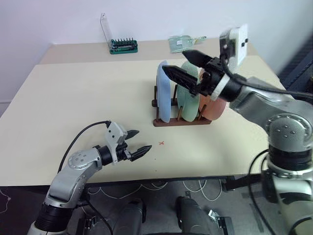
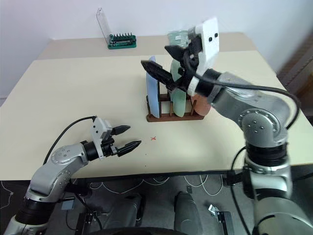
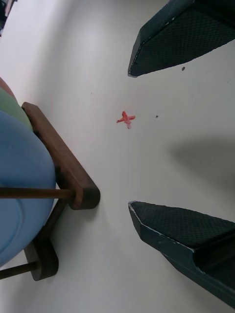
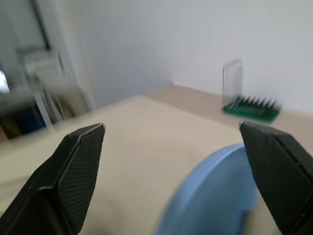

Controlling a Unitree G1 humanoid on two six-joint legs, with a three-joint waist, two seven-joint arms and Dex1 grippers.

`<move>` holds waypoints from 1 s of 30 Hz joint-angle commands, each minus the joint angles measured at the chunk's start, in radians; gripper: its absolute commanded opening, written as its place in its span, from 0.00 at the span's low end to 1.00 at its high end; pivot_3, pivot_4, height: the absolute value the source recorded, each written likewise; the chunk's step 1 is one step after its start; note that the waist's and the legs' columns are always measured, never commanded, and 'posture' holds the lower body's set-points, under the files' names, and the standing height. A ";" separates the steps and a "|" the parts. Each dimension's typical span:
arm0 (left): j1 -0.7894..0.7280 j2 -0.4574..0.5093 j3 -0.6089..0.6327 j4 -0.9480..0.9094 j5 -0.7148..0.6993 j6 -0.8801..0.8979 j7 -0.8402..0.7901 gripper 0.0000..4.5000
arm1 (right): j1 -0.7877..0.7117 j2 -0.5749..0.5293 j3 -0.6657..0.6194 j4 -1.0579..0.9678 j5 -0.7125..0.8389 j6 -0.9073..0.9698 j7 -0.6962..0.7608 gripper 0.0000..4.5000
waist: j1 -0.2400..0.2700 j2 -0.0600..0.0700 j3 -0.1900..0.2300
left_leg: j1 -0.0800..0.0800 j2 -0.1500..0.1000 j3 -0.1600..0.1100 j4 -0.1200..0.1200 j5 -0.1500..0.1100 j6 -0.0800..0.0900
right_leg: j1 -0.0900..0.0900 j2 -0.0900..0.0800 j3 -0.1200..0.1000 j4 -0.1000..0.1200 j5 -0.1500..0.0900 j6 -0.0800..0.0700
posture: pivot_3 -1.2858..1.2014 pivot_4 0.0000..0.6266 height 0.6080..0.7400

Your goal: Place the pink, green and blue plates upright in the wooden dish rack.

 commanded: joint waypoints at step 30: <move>-0.011 -0.040 0.186 0.237 0.158 -0.218 0.156 0.93 | 0.673 0.041 -0.265 0.552 -0.565 -0.642 0.421 0.99 | 0.002 0.001 -0.001 | 0.002 0.000 0.002 0.002 -0.001 0.001 | 0.003 -0.001 0.001 -0.001 0.000 0.000 | 0.52 0.24 1.00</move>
